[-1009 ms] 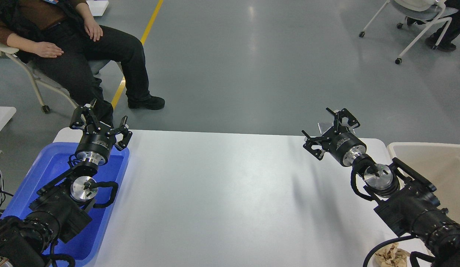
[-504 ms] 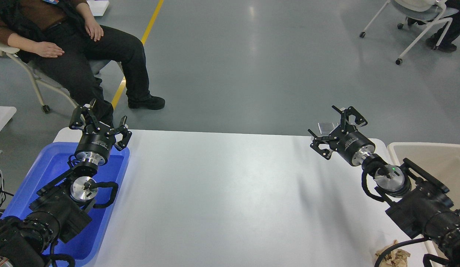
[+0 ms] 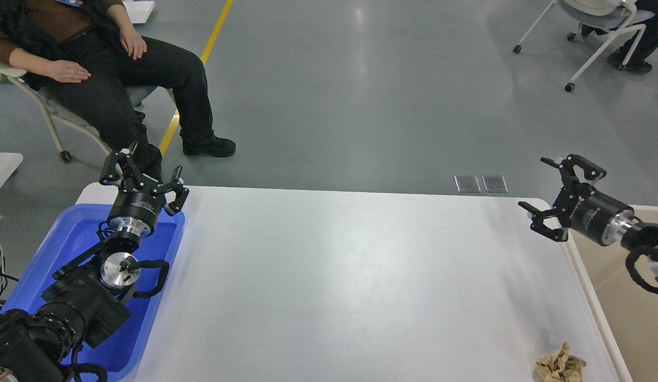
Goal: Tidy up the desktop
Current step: 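Raise the right gripper and swing it outward over the bin, then lower the right gripper onto the tan scrap and close on it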
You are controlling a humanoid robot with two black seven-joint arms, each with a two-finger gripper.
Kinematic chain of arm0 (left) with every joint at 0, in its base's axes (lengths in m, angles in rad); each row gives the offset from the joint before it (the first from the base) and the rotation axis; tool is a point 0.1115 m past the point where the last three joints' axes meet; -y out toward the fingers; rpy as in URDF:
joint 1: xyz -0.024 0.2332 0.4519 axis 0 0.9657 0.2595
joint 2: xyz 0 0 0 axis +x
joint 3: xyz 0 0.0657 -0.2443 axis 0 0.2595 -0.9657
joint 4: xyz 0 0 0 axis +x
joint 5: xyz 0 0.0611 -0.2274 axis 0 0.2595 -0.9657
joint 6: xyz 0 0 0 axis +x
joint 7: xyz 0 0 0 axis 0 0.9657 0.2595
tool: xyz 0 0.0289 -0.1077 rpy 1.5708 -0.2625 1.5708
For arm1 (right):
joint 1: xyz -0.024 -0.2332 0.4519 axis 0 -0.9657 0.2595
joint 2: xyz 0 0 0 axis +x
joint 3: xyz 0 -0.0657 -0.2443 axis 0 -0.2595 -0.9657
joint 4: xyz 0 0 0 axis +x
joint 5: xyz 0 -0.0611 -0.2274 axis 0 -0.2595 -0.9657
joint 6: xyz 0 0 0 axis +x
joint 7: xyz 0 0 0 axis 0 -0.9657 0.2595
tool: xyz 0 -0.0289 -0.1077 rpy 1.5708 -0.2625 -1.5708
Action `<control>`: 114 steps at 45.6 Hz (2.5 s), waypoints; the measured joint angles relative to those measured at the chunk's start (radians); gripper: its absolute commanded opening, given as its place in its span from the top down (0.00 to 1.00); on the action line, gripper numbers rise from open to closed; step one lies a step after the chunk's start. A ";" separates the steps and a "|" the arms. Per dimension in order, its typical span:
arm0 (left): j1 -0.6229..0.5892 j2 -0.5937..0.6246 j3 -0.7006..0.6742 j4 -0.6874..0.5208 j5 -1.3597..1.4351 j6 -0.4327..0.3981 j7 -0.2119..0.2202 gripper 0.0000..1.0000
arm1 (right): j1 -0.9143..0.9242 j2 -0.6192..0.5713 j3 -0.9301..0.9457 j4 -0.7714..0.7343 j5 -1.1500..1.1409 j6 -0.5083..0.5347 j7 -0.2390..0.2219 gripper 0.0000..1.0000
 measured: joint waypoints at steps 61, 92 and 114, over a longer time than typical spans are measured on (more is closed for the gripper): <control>0.000 0.000 0.000 0.000 0.000 0.000 0.001 0.00 | -0.216 -0.519 -0.531 0.907 -1.175 -0.822 0.083 0.00; 0.000 0.000 0.000 0.000 0.000 0.000 0.001 0.00 | -0.329 -0.438 -0.570 0.809 -1.282 -0.911 0.120 0.00; 0.000 0.000 0.000 0.000 0.000 0.000 0.000 0.00 | -0.378 -0.358 -0.606 0.741 -1.286 -0.981 0.146 0.00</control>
